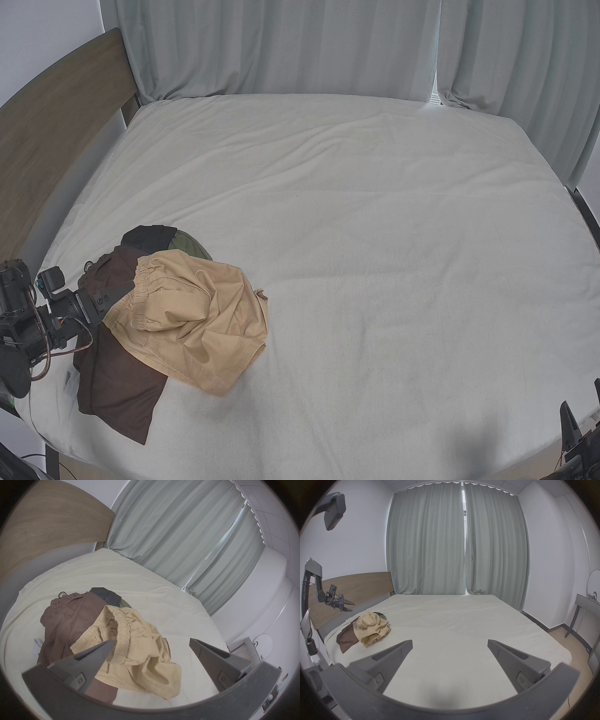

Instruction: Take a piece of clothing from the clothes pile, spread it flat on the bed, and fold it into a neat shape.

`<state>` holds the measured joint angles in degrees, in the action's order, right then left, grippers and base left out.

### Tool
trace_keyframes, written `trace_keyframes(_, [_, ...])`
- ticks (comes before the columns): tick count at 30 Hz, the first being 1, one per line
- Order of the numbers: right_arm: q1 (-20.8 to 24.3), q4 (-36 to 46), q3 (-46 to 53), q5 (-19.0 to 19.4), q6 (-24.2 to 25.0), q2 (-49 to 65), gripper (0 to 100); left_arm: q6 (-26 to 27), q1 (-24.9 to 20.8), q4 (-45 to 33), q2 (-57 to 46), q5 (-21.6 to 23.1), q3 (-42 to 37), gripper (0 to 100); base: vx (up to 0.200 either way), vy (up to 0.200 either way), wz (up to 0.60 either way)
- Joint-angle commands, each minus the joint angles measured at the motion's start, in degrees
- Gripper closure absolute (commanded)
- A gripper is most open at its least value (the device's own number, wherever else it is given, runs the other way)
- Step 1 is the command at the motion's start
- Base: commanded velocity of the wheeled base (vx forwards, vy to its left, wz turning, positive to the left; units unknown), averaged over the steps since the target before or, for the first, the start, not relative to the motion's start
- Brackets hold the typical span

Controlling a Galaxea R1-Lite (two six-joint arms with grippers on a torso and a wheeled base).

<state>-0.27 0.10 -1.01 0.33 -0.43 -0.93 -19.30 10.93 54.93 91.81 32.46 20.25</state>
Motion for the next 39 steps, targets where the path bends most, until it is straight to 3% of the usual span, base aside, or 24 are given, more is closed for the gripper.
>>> trace_keyframes(1, [0.0,0.0,1.0,0.0,0.0,0.8,0,0.0,1.1,2.8,8.4,0.2,2.2,0,0.000,0.000,0.00])
trace_keyframes(21, [0.1,0.0,1.0,0.0,0.0,0.8,0,-0.9,0.1,4.9,19.7,3.6,10.1,0,0.000,0.000,0.00])
trace_keyframes(33, [0.0,0.0,1.0,0.0,0.0,0.8,0,-3.6,-1.6,5.0,20.1,8.8,11.0,0,0.000,0.000,0.00])
trace_keyframes(39, [0.1,0.0,1.0,0.0,0.0,0.8,0,-4.0,-2.1,7.6,21.9,8.9,11.6,0,0.000,0.000,0.00])
